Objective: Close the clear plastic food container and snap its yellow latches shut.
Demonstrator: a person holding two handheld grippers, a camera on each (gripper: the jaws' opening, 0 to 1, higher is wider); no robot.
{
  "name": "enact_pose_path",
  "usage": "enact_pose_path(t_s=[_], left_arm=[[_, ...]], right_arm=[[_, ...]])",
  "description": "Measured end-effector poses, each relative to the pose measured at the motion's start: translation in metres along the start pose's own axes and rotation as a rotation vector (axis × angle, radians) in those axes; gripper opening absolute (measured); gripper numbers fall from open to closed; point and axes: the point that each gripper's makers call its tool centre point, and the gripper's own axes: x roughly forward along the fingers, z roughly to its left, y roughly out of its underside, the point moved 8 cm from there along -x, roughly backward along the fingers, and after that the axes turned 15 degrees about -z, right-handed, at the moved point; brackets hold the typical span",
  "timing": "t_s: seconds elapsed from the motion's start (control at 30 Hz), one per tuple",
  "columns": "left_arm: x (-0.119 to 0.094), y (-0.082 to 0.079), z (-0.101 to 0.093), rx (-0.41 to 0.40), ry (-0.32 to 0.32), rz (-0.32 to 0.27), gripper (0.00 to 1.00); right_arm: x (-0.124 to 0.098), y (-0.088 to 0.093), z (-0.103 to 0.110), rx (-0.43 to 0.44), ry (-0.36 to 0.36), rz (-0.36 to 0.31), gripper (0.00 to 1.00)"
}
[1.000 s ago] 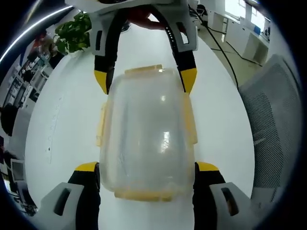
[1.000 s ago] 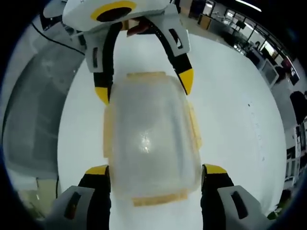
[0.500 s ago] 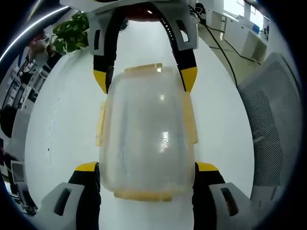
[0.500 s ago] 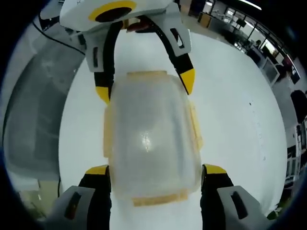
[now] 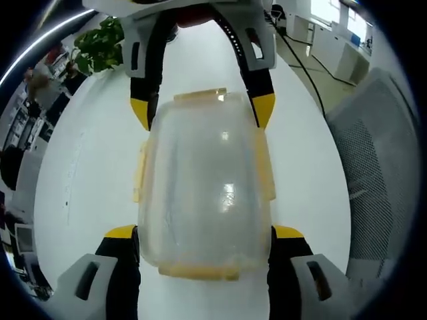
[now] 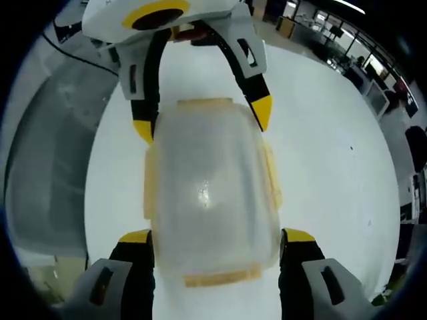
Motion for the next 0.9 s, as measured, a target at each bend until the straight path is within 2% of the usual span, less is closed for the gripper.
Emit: enact_pose_path(t_s=[0.9], left_arm=[[-0.0041, 0.0036, -0.0036, -0.001, -0.002, 0.002, 0.79]], right_arm=[[0.0038, -0.0061, 0.0039, -0.002, -0.003, 0.023, 0.76]])
